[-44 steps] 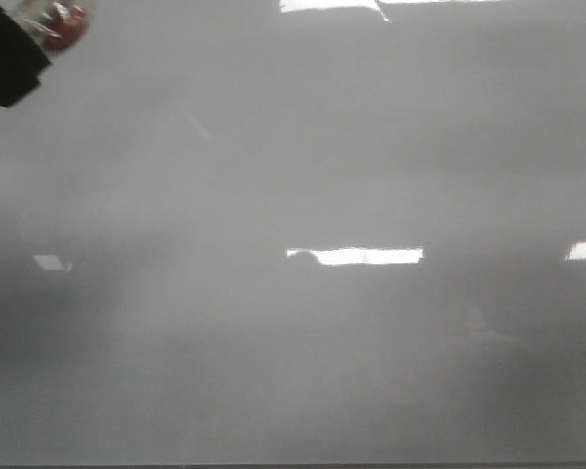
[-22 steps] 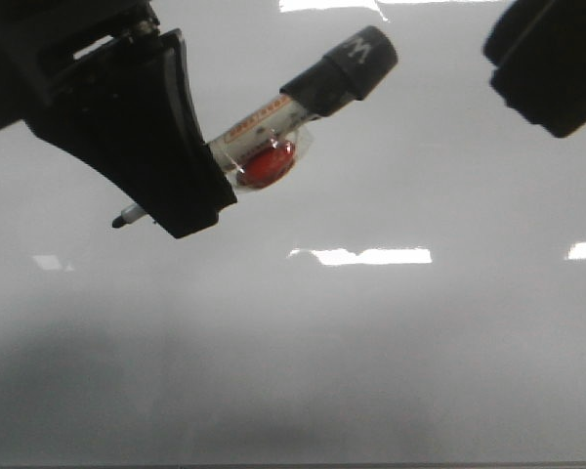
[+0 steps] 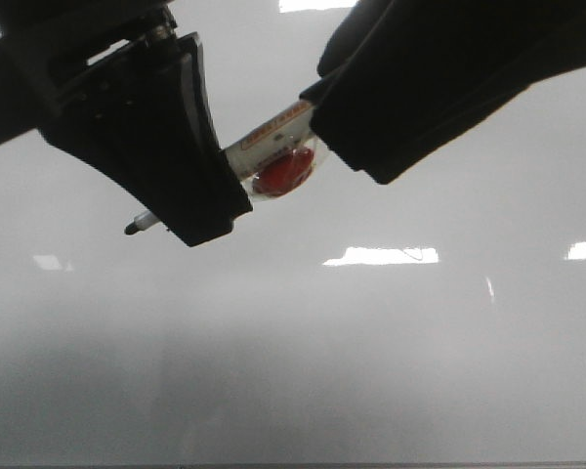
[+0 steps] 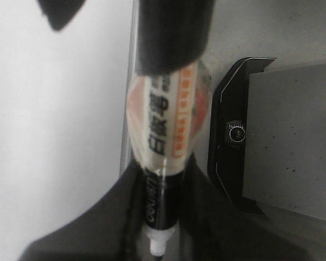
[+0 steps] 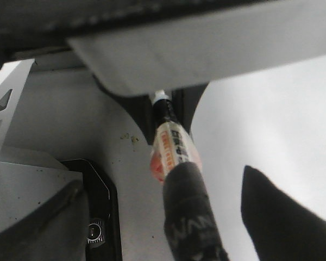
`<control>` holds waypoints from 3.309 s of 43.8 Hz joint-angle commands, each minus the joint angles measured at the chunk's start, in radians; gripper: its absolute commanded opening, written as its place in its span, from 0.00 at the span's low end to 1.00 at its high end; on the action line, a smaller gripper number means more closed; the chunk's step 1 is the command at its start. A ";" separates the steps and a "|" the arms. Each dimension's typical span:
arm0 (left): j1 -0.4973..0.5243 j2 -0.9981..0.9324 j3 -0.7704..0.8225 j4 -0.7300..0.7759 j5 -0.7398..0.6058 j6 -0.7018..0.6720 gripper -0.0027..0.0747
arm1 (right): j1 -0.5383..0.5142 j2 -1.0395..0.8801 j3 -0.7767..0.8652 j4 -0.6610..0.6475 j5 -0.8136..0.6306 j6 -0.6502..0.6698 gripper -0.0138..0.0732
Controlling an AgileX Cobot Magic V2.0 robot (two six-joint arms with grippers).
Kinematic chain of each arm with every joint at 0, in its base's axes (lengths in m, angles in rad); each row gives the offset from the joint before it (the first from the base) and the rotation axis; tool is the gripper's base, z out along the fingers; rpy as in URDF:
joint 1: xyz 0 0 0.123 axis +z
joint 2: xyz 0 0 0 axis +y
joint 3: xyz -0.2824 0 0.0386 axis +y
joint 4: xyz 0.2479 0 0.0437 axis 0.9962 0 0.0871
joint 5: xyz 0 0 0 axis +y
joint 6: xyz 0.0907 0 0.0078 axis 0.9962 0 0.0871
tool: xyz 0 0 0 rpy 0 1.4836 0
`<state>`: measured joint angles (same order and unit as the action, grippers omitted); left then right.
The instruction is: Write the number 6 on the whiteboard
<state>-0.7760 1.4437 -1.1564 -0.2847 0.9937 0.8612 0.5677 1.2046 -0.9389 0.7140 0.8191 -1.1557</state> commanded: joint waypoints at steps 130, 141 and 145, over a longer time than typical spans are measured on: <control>0.390 -0.483 0.114 0.092 -0.152 -0.481 0.60 | -0.268 -0.004 0.082 -0.310 -0.722 0.887 0.08; 0.390 -0.483 0.114 0.091 -0.154 -0.481 0.60 | -0.263 0.044 0.084 -0.335 -0.501 0.836 0.08; 0.390 -0.483 0.114 0.093 -0.154 -0.481 0.60 | -0.300 0.007 0.084 -0.335 -0.528 0.836 0.08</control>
<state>-0.3876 0.9753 -1.0176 -0.1759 0.9041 0.3900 0.3016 1.2615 -0.8260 0.3918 0.3614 -0.3093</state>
